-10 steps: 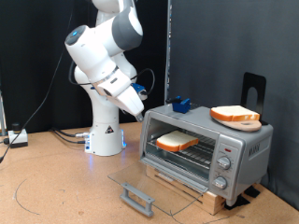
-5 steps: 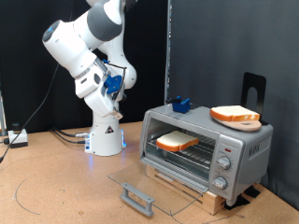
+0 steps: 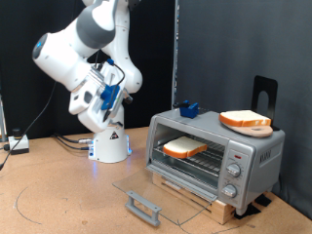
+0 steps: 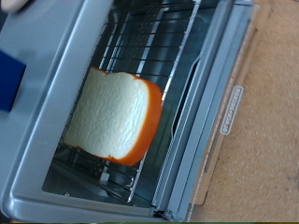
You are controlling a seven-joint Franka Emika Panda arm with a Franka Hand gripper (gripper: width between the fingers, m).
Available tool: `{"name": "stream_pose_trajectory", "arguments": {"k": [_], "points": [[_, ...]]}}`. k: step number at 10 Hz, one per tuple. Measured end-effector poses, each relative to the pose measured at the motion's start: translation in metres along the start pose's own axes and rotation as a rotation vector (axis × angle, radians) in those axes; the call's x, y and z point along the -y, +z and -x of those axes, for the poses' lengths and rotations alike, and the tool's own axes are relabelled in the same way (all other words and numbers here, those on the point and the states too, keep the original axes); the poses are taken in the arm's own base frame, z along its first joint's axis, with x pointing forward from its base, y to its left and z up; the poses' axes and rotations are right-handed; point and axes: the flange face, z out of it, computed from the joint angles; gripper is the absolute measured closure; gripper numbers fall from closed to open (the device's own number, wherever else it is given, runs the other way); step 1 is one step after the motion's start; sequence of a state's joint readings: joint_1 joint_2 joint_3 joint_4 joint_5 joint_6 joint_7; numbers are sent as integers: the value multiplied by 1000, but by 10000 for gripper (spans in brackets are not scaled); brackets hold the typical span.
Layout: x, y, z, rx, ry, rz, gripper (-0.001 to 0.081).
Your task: Make a piece of toast with the oven
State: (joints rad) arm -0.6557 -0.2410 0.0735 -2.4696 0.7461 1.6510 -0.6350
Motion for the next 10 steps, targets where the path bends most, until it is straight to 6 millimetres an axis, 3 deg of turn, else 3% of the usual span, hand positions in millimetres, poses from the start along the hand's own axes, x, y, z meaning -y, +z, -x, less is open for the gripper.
{"name": "stream_pose_trajectory", "arguments": {"k": [2, 5, 10], "points": [[-22, -9, -10, 66, 102, -11, -1], [-29, -9, -12, 37, 120, -11, -1], [-81, -20, -34, 38, 231, -24, -1]]}}
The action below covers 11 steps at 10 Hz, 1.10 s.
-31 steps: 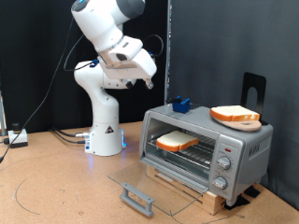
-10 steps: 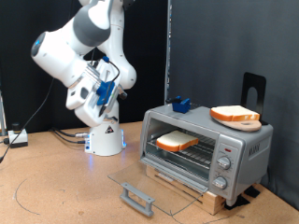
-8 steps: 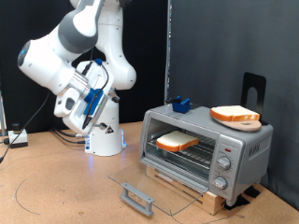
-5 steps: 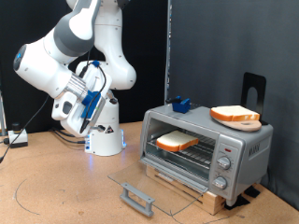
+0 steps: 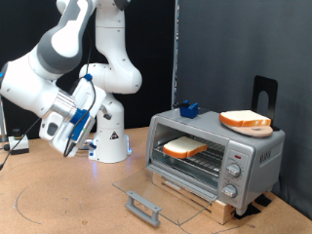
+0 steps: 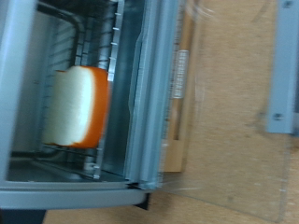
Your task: Make a piece of toast with the oven
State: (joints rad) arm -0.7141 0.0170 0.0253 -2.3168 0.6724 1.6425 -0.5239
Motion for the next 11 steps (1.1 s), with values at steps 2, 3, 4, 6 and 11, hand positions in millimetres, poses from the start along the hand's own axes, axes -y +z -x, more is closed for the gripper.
{"name": "stream_pose_trajectory", "arguments": {"k": [2, 3, 4, 6, 11], "points": [[-2, 0, -2, -5, -9, 12, -1], [-5, 3, -2, 13, 10, 6, -1], [-14, 9, -6, 37, 59, 12, -1], [-39, 19, -20, 80, 156, 34, -1], [-72, 31, -43, 120, 200, 47, -1]]}}
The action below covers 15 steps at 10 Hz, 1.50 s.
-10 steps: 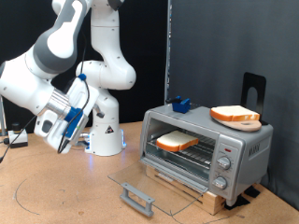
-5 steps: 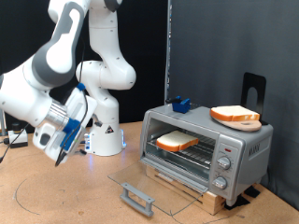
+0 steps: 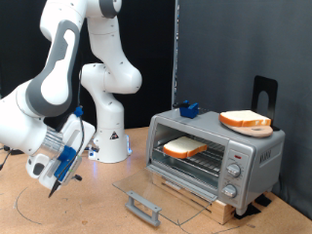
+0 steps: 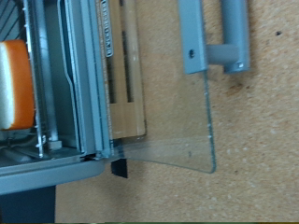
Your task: Make a piece of toast with the oven
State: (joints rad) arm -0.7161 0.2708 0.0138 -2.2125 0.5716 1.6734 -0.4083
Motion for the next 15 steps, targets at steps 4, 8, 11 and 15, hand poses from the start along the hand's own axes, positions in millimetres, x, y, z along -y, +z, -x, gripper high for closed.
{"name": "stream_pose_trajectory", "arguments": {"k": [4, 8, 11, 15], "points": [[-22, 37, -18, 54, 43, -23, -1], [-31, 80, -35, 69, 14, -16, -1], [-22, 119, -29, 130, 1, -30, -1], [-11, 163, -5, 223, 10, -59, -1]]}}
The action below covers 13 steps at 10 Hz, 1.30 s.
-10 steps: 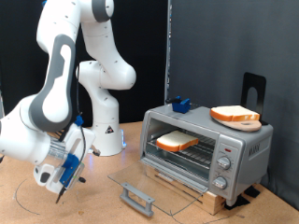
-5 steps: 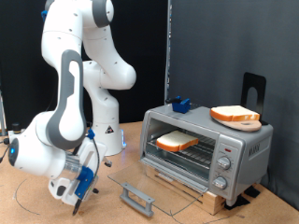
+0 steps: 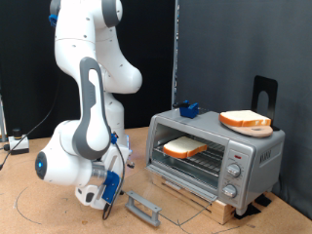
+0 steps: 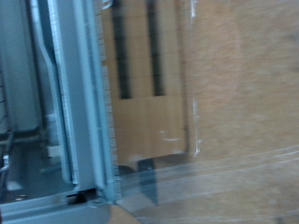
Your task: Make a piece of toast with the oven
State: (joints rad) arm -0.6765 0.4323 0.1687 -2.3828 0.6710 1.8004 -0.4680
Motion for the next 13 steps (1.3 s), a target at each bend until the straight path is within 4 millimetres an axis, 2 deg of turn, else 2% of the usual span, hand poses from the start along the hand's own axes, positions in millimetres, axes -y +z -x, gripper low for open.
{"name": "stream_pose_trajectory", "arguments": {"k": [1, 4, 7, 13], "points": [[4, 1, 8, 23, 2, -29, -1], [16, -19, 36, 98, -14, -147, -1], [34, -31, 58, 115, -37, -162, -1], [81, -4, 95, 162, -78, -121, -1]]}}
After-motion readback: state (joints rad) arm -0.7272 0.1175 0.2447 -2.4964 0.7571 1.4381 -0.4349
